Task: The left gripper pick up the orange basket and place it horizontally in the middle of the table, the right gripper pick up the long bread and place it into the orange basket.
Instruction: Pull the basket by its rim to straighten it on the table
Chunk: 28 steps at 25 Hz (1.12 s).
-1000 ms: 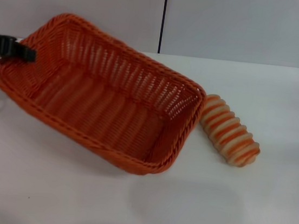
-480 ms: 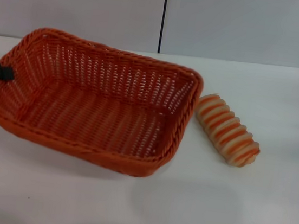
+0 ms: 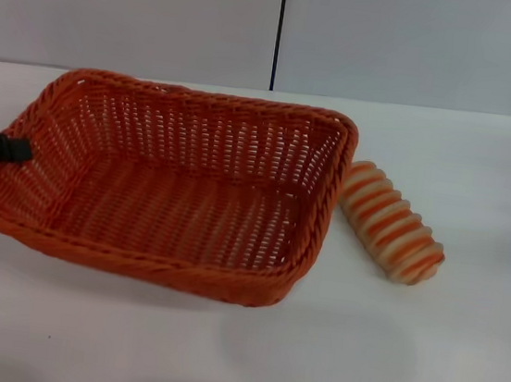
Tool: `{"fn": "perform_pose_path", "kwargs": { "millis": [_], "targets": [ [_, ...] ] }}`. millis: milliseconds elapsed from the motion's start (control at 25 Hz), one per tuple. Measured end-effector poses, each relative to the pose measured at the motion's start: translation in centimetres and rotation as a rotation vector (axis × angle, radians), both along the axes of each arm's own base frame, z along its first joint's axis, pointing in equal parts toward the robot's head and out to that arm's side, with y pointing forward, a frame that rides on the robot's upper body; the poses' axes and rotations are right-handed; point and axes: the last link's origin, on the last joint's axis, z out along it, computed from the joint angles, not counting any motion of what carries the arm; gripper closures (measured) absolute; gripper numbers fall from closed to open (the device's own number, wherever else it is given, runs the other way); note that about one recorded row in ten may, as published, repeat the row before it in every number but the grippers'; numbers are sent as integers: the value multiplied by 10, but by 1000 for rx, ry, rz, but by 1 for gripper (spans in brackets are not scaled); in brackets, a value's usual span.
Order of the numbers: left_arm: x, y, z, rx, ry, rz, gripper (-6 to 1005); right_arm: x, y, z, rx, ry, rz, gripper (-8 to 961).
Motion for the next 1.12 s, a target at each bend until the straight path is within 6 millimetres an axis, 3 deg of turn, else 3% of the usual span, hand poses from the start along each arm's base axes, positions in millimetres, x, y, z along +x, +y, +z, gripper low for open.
{"fn": "perform_pose_path", "kwargs": {
  "millis": [280,680,1120],
  "targets": [
    [-11,-6,-16,11,5,42,818,1,1,2,-1,-7,-4,373],
    [-11,-9,-28,-14,34,25,819,-2,4,2,-2,-10,4,368],
    [-6,-18,-23,-85,13,3,693,-1,4,7,11,-14,2,362]
  ]
}}
